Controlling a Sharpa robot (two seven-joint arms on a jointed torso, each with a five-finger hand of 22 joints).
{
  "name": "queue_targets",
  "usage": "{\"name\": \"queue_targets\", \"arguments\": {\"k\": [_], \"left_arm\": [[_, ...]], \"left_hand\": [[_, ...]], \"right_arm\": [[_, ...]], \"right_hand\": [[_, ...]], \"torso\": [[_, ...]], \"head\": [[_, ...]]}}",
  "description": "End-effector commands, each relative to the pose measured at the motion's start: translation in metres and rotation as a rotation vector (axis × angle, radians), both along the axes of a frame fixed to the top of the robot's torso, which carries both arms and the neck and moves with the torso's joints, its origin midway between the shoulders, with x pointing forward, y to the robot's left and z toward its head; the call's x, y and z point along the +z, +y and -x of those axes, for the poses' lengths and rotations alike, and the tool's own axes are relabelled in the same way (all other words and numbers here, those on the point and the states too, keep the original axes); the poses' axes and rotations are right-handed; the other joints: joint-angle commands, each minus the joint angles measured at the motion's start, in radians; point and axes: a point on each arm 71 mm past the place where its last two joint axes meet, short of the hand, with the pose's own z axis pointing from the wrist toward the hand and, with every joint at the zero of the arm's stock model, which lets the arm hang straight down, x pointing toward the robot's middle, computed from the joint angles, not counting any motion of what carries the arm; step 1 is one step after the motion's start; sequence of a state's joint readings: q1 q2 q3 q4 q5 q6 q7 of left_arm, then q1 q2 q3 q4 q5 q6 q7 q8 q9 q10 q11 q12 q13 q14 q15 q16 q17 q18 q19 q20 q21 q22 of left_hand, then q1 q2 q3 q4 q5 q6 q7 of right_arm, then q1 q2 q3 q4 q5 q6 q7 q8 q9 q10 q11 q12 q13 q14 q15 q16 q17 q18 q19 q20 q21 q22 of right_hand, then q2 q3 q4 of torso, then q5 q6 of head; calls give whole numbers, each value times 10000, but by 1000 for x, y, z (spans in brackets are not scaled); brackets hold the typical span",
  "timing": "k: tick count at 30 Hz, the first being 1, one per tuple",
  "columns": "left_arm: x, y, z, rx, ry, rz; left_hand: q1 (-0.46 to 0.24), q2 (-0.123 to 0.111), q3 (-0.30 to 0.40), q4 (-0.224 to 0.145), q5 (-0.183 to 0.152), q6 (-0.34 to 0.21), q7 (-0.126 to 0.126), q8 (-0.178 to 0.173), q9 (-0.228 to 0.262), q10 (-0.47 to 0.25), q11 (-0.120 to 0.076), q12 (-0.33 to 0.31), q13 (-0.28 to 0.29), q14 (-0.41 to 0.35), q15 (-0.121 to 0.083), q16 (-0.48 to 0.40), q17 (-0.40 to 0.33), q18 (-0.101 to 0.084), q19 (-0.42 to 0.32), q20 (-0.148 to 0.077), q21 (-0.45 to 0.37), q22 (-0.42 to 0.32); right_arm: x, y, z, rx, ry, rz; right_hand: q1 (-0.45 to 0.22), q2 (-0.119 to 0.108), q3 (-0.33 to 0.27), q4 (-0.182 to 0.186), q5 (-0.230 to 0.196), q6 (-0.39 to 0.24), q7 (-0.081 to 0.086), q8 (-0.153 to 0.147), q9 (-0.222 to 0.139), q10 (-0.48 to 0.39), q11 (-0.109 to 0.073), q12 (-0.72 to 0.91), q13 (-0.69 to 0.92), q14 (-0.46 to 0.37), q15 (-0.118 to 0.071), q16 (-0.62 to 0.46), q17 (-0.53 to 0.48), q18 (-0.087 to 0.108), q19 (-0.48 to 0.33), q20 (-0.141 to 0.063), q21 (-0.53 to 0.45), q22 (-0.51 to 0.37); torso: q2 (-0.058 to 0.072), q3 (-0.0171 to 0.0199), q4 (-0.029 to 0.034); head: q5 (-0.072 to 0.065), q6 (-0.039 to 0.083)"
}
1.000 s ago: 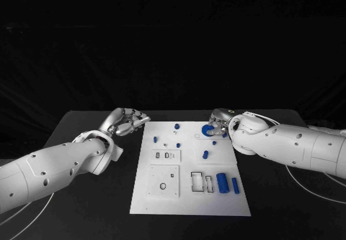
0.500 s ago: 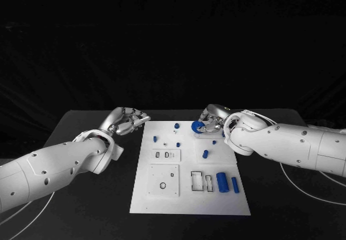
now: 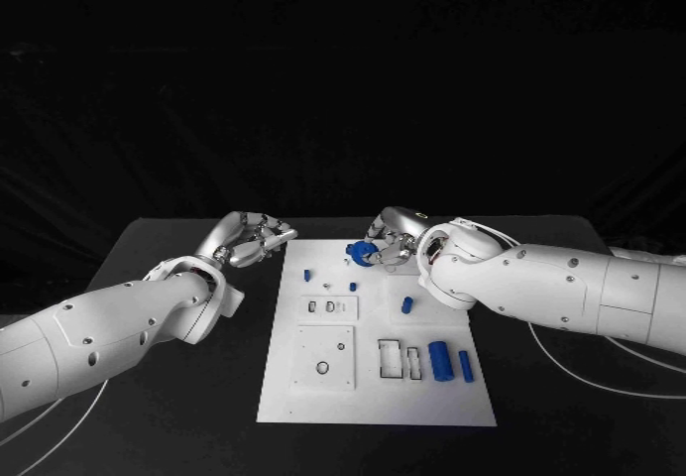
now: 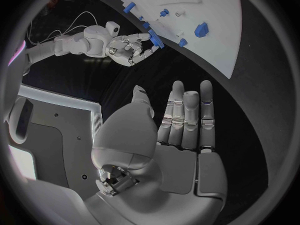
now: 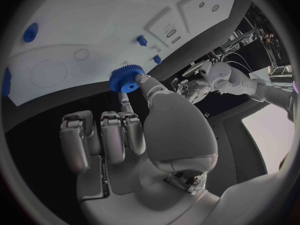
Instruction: Assemble the parts on the task board
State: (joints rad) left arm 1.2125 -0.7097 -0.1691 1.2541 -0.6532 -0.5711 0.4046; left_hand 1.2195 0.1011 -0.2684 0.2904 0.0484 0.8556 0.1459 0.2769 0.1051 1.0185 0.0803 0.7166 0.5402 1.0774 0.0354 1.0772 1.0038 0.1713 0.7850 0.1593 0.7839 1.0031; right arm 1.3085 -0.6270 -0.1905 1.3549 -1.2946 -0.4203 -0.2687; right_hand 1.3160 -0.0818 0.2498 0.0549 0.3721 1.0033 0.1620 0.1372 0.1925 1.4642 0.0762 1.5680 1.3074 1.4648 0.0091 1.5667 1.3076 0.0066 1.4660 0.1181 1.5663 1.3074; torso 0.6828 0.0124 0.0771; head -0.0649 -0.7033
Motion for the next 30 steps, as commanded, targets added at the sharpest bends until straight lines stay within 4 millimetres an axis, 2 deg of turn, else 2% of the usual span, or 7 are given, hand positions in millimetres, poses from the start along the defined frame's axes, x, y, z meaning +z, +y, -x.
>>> {"name": "queue_targets", "arguments": {"k": [1, 5, 11, 16, 21, 25, 30], "left_arm": [[1, -3, 0, -149, -49, 70], [1, -3, 1, -153, -50, 72], [1, -3, 1, -134, -62, 72], [1, -2, 1, -127, -63, 72], [1, -3, 1, -136, -63, 75], [1, -2, 1, -123, -64, 72], [2, -3, 2, -150, -67, 86]], "left_hand": [[26, 51, -67, 9, 35, 31, 0, -70, 17, 82, 7, -62, -20, 63, 7, -13, -15, 73, 86, -13, -76, -17], [26, 51, -67, 9, 35, 31, 0, -70, 17, 82, 7, -62, -20, 63, 7, -13, -15, 73, 86, -13, -76, -17], [26, 51, -67, 9, 35, 31, 0, -70, 17, 82, 7, -62, -20, 63, 7, -13, -15, 73, 86, -13, -76, -17], [26, 56, -70, 8, 36, 31, 0, -72, 18, 84, 7, -63, -23, 69, 7, -10, -10, 73, 90, -13, -81, -17], [26, 59, -72, 6, 36, 32, 0, -73, 19, 86, 7, -64, -25, 69, 6, -12, -12, 73, 92, -13, -85, -17], [26, 59, -72, 6, 36, 32, 0, -73, 19, 86, 7, -64, -25, 69, 6, -12, -12, 73, 92, -13, -85, -17], [26, 59, -72, 6, 36, 32, 0, -73, 19, 86, 7, -64, -25, 69, 6, -12, -12, 73, 92, -13, -85, -17]], "right_arm": [[-3, 9, 0, 452, -94, 292], [-6, 17, -1, 640, -152, 486], [-8, 20, -4, 688, -129, 670], [-10, 20, -6, 690, -68, 786], [-11, 20, -8, 708, -16, 819], [-12, 21, -9, 711, -27, 833], [-14, 23, -11, 683, -61, 855]], "right_hand": [[39, 94, 63, 18, 55, 225, -162, 11, 116, 1066, 85, 28, 2634, 1060, 73, 41, 2632, -66, 1047, 62, 45, 2634], [43, 98, 76, 9, 75, 225, -157, 1, 114, 1066, 90, 28, 2634, 1060, 79, 41, 2632, -66, 1047, 68, 45, 2634], [46, 100, 83, 4, 81, 225, -155, -3, 112, 1066, 93, 28, 2634, 1060, 81, 41, 2632, -66, 1047, 71, 45, 2634], [39, 97, 85, 2, 70, 219, -149, -14, 109, 1066, 98, 28, 2634, 1060, 86, 41, 2632, -66, 1047, 75, 45, 2634], [27, 94, 87, 2, 55, 211, -142, -28, 105, 1066, 104, 28, 2634, 1060, 91, 41, 2632, -66, 1047, 80, 45, 2634], [15, 93, 89, 3, 40, 202, -136, -42, 101, 1066, 110, 28, 2634, 1060, 97, 41, 2632, -66, 1047, 86, 45, 2634], [4, 97, 96, 2, 9, 196, -130, -58, 96, 1066, 118, 28, 2634, 1060, 105, 41, 2632, -66, 1047, 93, 45, 2634]], "torso": [[16, 4, 13], [23, 13, 22], [5, -11, 9], [8, -2, 1], [14, -1, 22], [13, 10, -7], [17, 4, 5]], "head": [[14, 11], [32, -6], [-3, -6], [11, -13], [-19, 13], [8, -5], [-2, -19]]}}
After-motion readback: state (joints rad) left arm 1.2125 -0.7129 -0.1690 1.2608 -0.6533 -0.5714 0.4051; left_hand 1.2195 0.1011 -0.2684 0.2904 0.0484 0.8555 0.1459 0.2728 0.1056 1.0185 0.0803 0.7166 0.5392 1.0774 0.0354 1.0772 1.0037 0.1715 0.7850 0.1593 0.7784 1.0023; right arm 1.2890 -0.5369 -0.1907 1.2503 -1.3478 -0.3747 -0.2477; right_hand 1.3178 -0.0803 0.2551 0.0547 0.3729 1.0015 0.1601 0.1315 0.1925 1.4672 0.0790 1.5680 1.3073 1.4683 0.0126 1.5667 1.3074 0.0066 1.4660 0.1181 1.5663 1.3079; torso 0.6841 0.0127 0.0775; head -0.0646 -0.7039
